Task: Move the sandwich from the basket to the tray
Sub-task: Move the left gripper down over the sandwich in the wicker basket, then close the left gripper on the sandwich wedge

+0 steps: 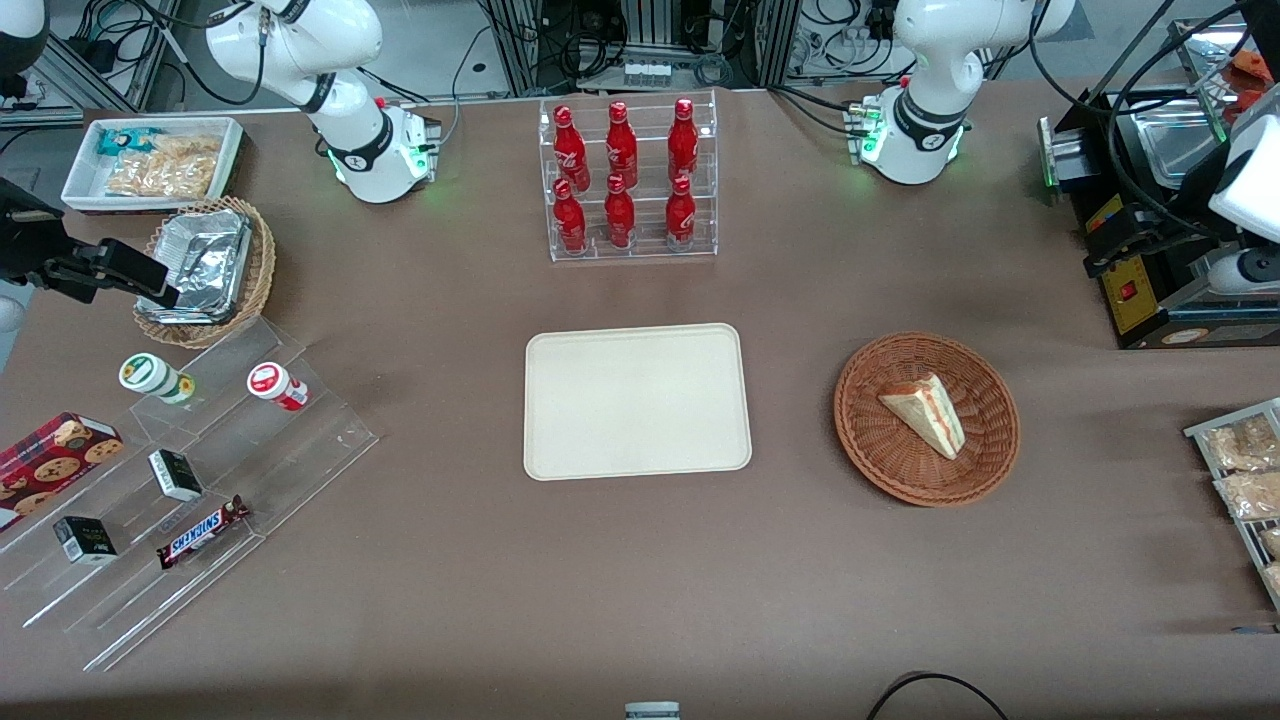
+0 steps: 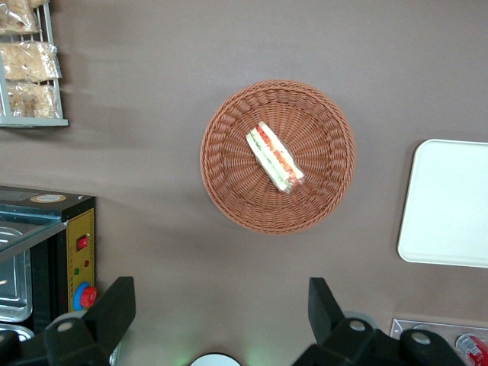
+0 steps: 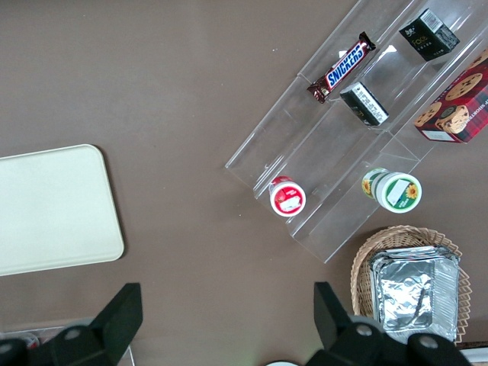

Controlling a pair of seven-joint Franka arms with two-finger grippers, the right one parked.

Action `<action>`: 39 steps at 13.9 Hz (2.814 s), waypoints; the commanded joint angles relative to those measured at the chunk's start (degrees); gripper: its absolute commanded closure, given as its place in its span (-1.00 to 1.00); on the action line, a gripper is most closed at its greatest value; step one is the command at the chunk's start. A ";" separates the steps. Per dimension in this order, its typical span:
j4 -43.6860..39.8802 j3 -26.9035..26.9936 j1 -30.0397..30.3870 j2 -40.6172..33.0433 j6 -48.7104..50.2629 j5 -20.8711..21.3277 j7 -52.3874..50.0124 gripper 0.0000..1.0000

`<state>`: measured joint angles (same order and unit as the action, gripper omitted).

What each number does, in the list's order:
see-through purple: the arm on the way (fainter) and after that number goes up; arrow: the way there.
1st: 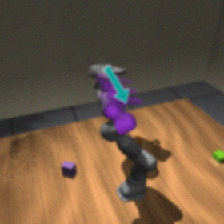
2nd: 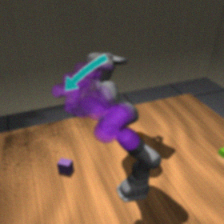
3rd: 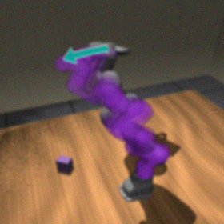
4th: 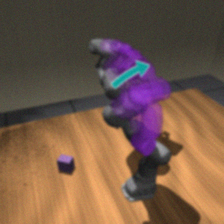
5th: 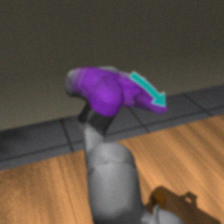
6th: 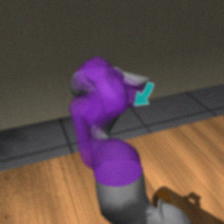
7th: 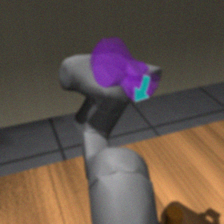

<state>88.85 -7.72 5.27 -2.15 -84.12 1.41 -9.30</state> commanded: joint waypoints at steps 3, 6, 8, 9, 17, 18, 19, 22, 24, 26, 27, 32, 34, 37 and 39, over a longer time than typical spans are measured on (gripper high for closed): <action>-0.08 -0.01 0.18 3.02 0.19 -0.71 -0.81 -1.00; 3.94 -0.10 -0.96 6.98 -4.97 -0.01 -1.42 -1.00; 8.95 -0.19 -1.40 7.86 -11.47 -0.01 -6.58 -1.00; 12.11 -0.19 -2.01 7.87 -15.76 -0.01 -9.66 -1.00; 34.70 -0.27 -6.24 8.57 -45.14 -0.01 -39.73 -1.00; 37.51 -0.27 -6.33 8.74 -49.51 -0.44 -40.88 -1.00; 39.11 -0.27 -6.24 9.36 -52.60 -0.53 -42.80 -1.00; 39.30 -0.27 -6.33 12.61 -54.12 -0.54 -44.84 -1.00; 39.30 -0.27 -6.33 14.45 -56.14 -0.54 -45.20 -1.00; 39.30 -0.27 -6.33 16.56 -59.12 -0.54 -45.20 -1.00; 39.30 -0.27 -6.41 17.35 -59.92 -0.54 -45.20 -1.00; 38.95 -0.27 -6.41 18.15 -60.02 -0.54 -45.11 0.83; 37.90 -0.27 -6.41 17.28 -59.06 -0.54 -44.67 0.89; 31.25 -0.27 -6.41 14.03 -45.14 -0.10 -44.05 0.90; 21.77 -1.14 -6.85 13.93 -31.69 -0.10 -43.79 0.90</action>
<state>118.55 -8.18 -0.92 13.00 -126.58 1.32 -53.34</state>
